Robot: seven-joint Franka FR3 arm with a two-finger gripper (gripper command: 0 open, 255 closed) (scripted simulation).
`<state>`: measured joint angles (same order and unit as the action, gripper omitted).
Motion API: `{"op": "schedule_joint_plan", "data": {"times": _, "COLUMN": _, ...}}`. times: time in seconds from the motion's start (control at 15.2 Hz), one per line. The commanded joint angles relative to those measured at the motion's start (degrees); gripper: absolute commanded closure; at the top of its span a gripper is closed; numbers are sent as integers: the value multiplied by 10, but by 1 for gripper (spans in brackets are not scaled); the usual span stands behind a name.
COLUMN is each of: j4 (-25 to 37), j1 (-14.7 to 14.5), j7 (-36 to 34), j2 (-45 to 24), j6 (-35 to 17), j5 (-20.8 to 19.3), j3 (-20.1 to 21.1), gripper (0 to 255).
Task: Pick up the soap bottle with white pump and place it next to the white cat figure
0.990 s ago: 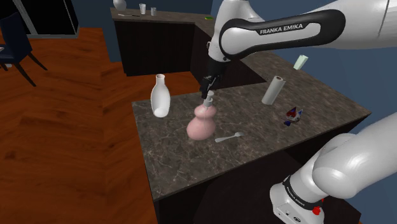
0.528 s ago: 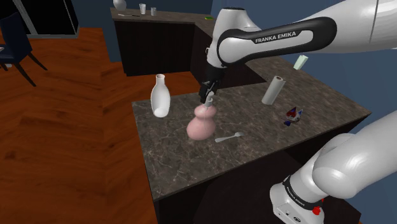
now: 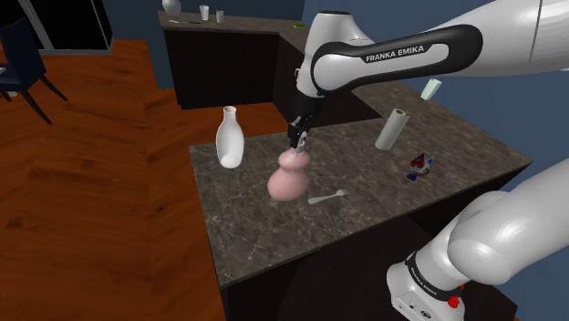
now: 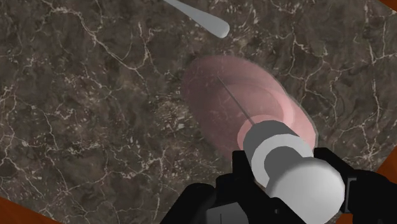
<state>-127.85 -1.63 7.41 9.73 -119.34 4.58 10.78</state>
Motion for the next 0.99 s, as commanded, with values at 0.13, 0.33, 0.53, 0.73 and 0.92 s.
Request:
{"op": "schedule_joint_plan", "data": {"times": 0.13, "j4": 0, "j1": 0, "j7": 0, "j2": 0, "j6": 0, "j5": 0, "j3": 0, "gripper": 255}}
{"op": "schedule_joint_plan", "data": {"times": 0.33, "j4": 0, "j1": 0, "j7": 0, "j2": 0, "j6": 0, "j5": 0, "j3": 0, "gripper": 255}}
{"op": "schedule_joint_plan", "data": {"times": 0.53, "j4": 16, "j1": 0, "j7": 0, "j2": 7, "j6": 23, "j5": 0, "j3": -1, "gripper": 255}}
{"op": "schedule_joint_plan", "data": {"times": 0.73, "j4": 33, "j1": 1, "j7": 0, "j2": 14, "j6": 47, "j5": 1, "j3": -2, "gripper": 255}}
{"op": "schedule_joint_plan", "data": {"times": 0.92, "j4": 51, "j1": 1, "j7": -1, "j2": 19, "j6": 70, "j5": 1, "j3": -3, "gripper": 255}}
